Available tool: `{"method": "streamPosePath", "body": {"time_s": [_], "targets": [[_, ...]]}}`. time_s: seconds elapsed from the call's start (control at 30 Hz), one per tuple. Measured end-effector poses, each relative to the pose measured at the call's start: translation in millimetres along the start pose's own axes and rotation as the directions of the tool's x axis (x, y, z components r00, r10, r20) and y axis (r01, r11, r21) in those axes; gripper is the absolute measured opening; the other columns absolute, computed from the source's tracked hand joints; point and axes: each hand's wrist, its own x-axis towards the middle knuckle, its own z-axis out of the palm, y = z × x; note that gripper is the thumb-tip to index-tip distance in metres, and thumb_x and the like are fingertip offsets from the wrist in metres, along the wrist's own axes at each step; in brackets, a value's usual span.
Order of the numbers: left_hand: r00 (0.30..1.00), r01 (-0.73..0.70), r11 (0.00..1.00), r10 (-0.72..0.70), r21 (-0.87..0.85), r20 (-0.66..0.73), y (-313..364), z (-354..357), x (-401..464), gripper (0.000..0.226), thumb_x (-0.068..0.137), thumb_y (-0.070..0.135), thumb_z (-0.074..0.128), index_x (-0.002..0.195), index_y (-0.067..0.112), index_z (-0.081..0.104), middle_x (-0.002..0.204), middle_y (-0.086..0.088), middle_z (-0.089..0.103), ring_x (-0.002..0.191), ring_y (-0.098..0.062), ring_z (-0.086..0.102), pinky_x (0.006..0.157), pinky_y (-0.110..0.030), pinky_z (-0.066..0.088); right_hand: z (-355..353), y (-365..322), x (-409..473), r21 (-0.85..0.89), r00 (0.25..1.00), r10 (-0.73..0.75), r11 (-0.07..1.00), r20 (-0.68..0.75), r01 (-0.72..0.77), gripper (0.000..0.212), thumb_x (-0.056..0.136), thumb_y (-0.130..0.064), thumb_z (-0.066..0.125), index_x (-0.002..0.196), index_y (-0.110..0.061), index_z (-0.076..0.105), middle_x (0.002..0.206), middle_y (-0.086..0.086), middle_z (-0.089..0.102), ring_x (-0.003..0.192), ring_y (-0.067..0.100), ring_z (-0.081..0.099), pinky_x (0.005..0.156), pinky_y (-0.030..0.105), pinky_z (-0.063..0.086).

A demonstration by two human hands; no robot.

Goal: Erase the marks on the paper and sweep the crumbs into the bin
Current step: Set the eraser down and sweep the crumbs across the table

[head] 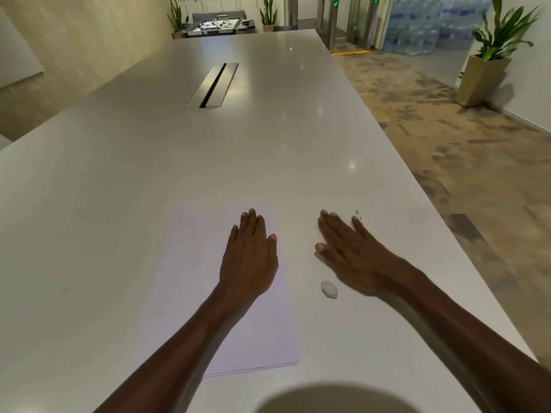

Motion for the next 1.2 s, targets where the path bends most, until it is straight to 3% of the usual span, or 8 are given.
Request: {"method": "streamPosePath", "body": {"time_s": [0.1, 0.23, 0.43, 0.6, 0.87, 0.97, 1.07, 1.2], "targets": [[1.000, 0.007, 1.000, -0.007, -0.018, 0.004, 0.8, -1.3, -0.9, 0.055, 0.106, 0.030, 0.026, 0.154, 0.005, 0.023, 0.165, -0.012, 0.012, 0.153, -0.022, 0.007, 0.124, -0.038, 0.010, 2.3, 6.7, 2.5, -0.030, 1.000, 0.023, 0.999, -0.009, -0.023, 0.109, 0.075, -0.073, -0.030, 0.155, -0.009, 0.007, 0.164, 0.002, -0.002, 0.151, 0.016, -0.003, 0.123, 0.047, 0.002], [1.000, 0.007, 1.000, -0.007, -0.022, 0.007, 1.6, -1.9, -0.7, 0.055, 0.106, 0.030, 0.026, 0.154, 0.005, 0.023, 0.165, -0.012, 0.011, 0.153, -0.023, 0.007, 0.124, -0.037, 0.009, -8.0, 26.5, 10.0, 0.015, 0.978, 0.208, 0.978, 0.035, -0.208, 0.122, 0.061, -0.083, -0.031, 0.155, -0.011, -0.001, 0.163, 0.000, -0.009, 0.150, 0.012, -0.009, 0.120, 0.040, -0.009], [1.000, 0.010, 0.999, -0.009, -0.031, 0.010, -1.0, -2.2, -0.9, 0.056, 0.106, 0.031, 0.026, 0.155, 0.005, 0.021, 0.165, -0.011, 0.010, 0.153, -0.021, 0.005, 0.124, -0.036, 0.007, -11.6, 5.5, 40.7, 0.018, 0.985, 0.168, 0.986, 0.043, -0.168, 0.073, 0.099, -0.056, 0.009, 0.156, -0.011, -0.001, 0.164, 0.003, -0.009, 0.150, 0.013, -0.010, 0.121, 0.040, -0.010], [1.000, 0.006, 1.000, -0.006, -0.027, 0.007, 0.0, -2.5, -2.1, 0.056, 0.106, 0.031, 0.026, 0.155, 0.005, 0.021, 0.165, -0.012, 0.011, 0.153, -0.022, 0.006, 0.124, -0.037, 0.008, -2.5, 0.9, 58.2, 0.025, 0.983, 0.165, 0.986, 0.080, -0.167, 0.075, 0.098, -0.060, 0.006, 0.156, -0.014, -0.004, 0.163, 0.000, -0.012, 0.150, 0.011, -0.012, 0.121, 0.041, -0.011], [1.000, 0.015, 0.999, -0.015, -0.029, 0.010, -1.3, -1.0, -0.9, 0.055, 0.106, 0.030, 0.026, 0.155, 0.005, 0.021, 0.166, -0.011, 0.010, 0.153, -0.021, 0.005, 0.124, -0.036, 0.007, -9.0, 19.2, 23.5, -0.046, 0.898, 0.437, 0.899, 0.053, -0.435, 0.084, 0.094, -0.064, 0.004, 0.155, -0.007, 0.000, 0.164, 0.008, -0.007, 0.151, 0.018, -0.009, 0.120, 0.046, -0.010], [1.000, 0.009, 1.000, -0.009, -0.024, 0.002, -2.3, -1.3, -0.4, 0.055, 0.105, 0.030, 0.026, 0.154, 0.005, 0.023, 0.165, -0.012, 0.012, 0.153, -0.022, 0.007, 0.124, -0.037, 0.009, -11.2, 5.1, 29.5, -0.026, 0.934, 0.356, 0.934, -0.015, -0.357, 0.081, 0.096, -0.061, 0.009, 0.155, -0.006, 0.000, 0.164, 0.008, -0.007, 0.151, 0.018, -0.009, 0.121, 0.044, -0.009], [1.000, 0.004, 1.000, -0.004, -0.030, 0.004, -1.0, -1.7, -1.6, 0.055, 0.106, 0.030, 0.027, 0.154, 0.004, 0.023, 0.165, -0.012, 0.012, 0.153, -0.023, 0.007, 0.124, -0.037, 0.009, -6.7, -7.5, 42.2, 0.023, 0.974, 0.223, 0.974, 0.047, -0.224, 0.078, 0.098, -0.060, 0.009, 0.155, -0.009, -0.002, 0.163, 0.005, -0.010, 0.150, 0.015, -0.011, 0.122, 0.043, -0.009], [1.000, -0.001, 1.000, 0.001, -0.030, 0.010, -0.3, -2.2, -2.1, 0.056, 0.106, 0.030, 0.026, 0.155, 0.005, 0.021, 0.165, -0.012, 0.011, 0.153, -0.022, 0.006, 0.124, -0.037, 0.008, 1.4, -2.2, 40.1, 0.027, 0.971, 0.233, 0.972, 0.060, -0.235, 0.076, 0.097, -0.061, 0.006, 0.155, -0.013, -0.004, 0.163, 0.000, -0.013, 0.149, 0.010, -0.013, 0.121, 0.043, -0.012]]}}
